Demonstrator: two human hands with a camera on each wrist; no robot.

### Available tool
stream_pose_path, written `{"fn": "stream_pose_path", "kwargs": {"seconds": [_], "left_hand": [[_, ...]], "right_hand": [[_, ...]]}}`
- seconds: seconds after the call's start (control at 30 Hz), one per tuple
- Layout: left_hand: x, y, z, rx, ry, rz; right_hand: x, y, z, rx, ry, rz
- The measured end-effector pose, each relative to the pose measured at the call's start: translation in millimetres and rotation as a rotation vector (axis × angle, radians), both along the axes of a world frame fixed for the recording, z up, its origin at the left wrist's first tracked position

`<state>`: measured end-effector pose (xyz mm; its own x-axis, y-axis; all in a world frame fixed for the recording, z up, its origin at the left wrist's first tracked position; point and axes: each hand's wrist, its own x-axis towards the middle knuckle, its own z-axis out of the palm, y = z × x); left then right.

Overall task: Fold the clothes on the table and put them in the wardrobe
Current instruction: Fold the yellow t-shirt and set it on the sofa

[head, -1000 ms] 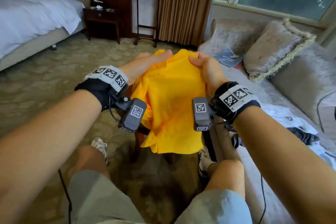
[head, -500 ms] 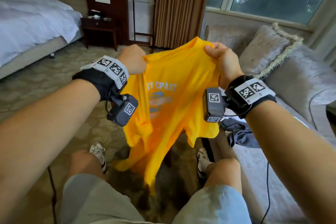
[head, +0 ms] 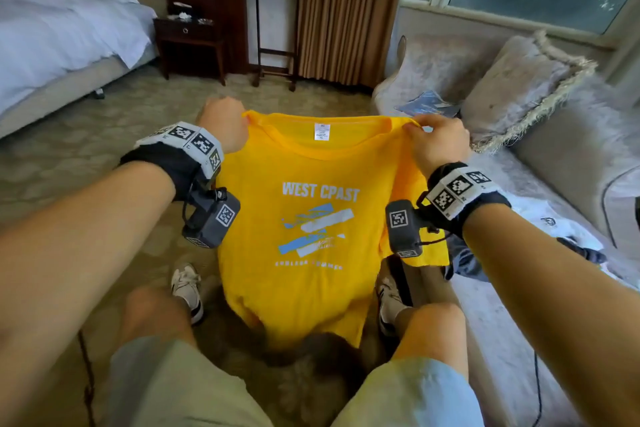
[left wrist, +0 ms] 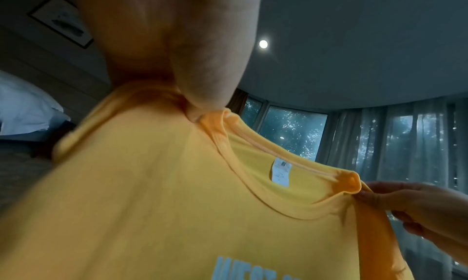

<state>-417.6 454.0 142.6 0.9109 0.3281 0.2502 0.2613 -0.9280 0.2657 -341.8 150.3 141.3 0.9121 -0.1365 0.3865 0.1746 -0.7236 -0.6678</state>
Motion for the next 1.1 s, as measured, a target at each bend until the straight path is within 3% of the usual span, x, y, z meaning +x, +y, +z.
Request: {"fn": "stream_pose_path", "kwargs": {"seconds": [0.1, 0.17, 0.2, 0.33, 0.43, 0.6, 0.73, 0.93, 1.1], "left_hand": [[5.4, 3.5, -8.3, 0.075, 0.018, 0.107], [12.2, 10.0, -17.1, 0.023, 0.017, 0.135], [15.6, 11.7, -20.7, -0.04, 0.01, 0.117], [38.3, 14.0, -38.0, -0.569, -0.077, 0.136], [63.5, 21.5, -66.8, -0.695, -0.176, 0.139], [88.1, 21.0, -97.3, -0.428, -0.162, 0.111], [116.9, 33.6, -125.9, -0.347, -0.117, 0.061], [164.7, 61.8, -154.7, -0.347, 0.27, 0.031], [204.4, 78.5, -183.3, -0.333, 0.568, 0.039]], "right_hand": [[11.8, 5.1, -13.8, 0.011, 0.089, 0.004], [20.7, 7.7, -23.8, 0.032, 0.137, 0.007], [24.9, 9.1, -27.9, 0.036, 0.15, 0.008], [46.0, 22.9, -44.4, 0.034, 0.17, -0.007], [65.4, 37.2, -57.8, 0.073, 0.164, -0.024], [99.9, 54.5, -88.3, 0.129, 0.28, -0.066], [129.0, 62.2, -121.4, 0.169, 0.342, -0.023], [178.1, 81.4, -170.0, 0.08, 0.563, 0.222], [227.6, 97.1, -202.3, -0.006, 0.798, 0.231]]}}
